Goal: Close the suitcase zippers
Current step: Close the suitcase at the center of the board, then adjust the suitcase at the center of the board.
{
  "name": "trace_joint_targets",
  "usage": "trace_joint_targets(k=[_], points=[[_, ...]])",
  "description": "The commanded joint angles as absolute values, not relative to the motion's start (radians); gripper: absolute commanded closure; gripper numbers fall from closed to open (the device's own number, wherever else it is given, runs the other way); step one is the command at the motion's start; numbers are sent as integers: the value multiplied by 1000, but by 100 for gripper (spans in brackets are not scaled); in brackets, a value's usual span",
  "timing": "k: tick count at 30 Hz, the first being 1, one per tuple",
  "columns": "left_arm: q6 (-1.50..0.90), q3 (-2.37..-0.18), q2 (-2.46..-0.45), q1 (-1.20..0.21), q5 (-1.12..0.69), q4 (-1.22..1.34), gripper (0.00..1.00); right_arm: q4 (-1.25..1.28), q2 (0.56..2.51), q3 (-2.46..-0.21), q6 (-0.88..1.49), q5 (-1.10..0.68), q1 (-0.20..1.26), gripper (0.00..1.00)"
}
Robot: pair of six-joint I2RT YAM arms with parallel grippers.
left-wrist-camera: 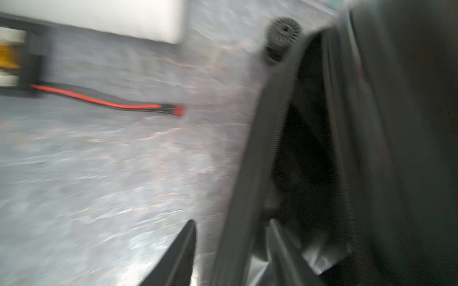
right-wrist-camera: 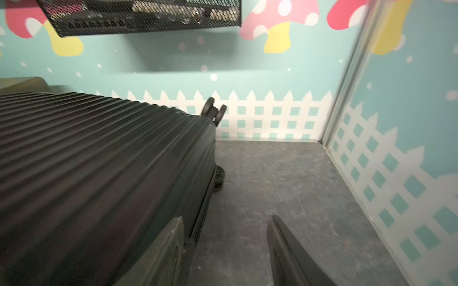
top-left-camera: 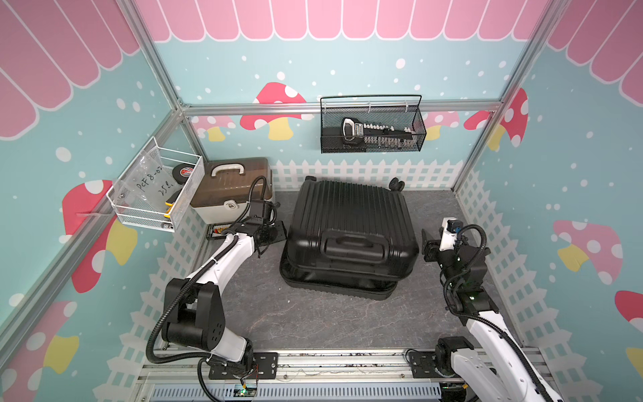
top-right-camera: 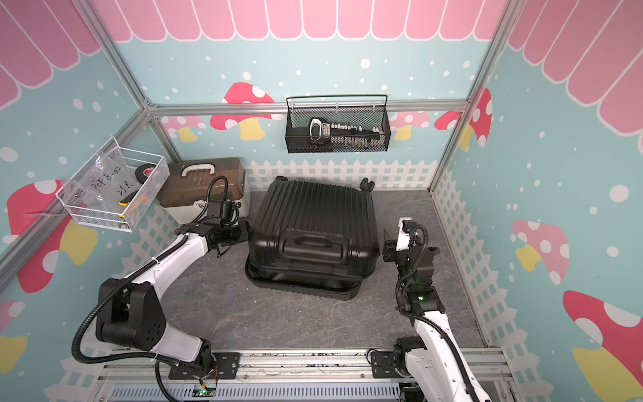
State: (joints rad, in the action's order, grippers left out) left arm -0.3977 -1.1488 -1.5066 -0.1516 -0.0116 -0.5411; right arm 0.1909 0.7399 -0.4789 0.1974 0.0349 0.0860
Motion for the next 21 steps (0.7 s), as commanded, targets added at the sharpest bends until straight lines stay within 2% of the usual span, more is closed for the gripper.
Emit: trace_joint_targets(k=[1, 3, 7, 9, 12, 16, 19, 21], points=[[-432, -1197, -1430, -155, 237, -629, 43, 93, 697, -432, 252, 144, 87, 41], [-447, -1198, -1405, -156, 309, -659, 39, 68, 693, -419, 299, 162, 87, 40], [-471, -1198, -1343, -166, 301, -711, 33, 3, 736, -416, 443, 159, 88, 40], [-514, -1194, -1312, -185, 295, -728, 32, 1, 770, -401, 506, 135, 89, 40], [-644, -1189, -1271, -241, 380, -789, 30, 22, 832, -387, 563, 59, 90, 40], [-758, -1233, -1243, -340, 450, -928, 28, 82, 915, -373, 575, -50, 118, 40], [-714, -1253, -1216, -393, 358, -942, 27, 106, 957, -372, 536, -55, 177, 39], [-782, -1257, -1190, -440, 390, -978, 22, 125, 973, -372, 506, -41, 223, 38]])
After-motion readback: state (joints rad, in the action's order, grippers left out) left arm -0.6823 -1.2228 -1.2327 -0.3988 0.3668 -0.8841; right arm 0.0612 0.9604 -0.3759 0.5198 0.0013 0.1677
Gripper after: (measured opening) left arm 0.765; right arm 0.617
